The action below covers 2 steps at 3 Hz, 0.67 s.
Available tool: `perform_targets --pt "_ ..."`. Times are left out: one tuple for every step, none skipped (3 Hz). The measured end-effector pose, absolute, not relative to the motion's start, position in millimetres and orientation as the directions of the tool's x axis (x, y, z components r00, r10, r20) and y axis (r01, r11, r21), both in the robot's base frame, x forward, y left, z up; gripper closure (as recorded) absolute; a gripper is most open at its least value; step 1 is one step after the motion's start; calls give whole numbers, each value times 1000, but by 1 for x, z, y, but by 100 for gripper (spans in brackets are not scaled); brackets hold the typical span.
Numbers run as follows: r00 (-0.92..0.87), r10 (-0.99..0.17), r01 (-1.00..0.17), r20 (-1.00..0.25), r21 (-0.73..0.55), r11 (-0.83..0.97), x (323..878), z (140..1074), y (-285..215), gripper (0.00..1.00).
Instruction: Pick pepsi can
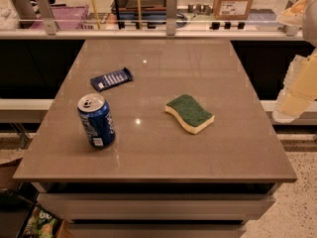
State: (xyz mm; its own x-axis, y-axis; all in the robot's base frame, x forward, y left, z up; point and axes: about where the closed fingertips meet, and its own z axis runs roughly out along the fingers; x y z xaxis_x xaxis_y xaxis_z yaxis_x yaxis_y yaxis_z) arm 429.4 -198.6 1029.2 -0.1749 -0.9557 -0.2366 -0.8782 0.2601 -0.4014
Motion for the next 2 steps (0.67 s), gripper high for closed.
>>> perform_targets --pt "-175 -956 -878 -237 -401 260 429 1029 -199 0" --pt "-156 -955 -870 -251 -423 253 428 1037 -190 0"
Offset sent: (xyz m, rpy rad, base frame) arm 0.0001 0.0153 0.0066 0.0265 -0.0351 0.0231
